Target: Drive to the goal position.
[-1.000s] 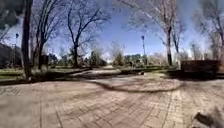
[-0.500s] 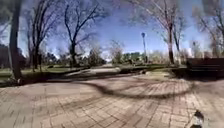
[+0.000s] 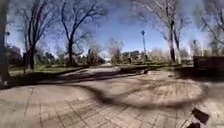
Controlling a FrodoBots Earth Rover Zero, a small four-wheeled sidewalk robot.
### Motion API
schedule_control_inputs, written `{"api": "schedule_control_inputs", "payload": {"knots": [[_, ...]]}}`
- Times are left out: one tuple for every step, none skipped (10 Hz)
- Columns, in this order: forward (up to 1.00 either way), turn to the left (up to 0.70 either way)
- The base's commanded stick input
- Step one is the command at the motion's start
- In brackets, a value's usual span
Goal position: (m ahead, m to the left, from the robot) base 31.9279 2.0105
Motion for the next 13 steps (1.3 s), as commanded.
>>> {"api": "schedule_control_inputs", "payload": {"knots": [[1.0, 0.0], [1.0, 0.0], [1.0, 0.0], [1.0, 0.0], [1.0, 0.0], [1.0, 0.0], [1.0, 0.0], [1.0, 0.0], [1.0, 0.0], [1.0, 0.0], [1.0, 0.0], [1.0, 0.0], [1.0, 0.0]]}}
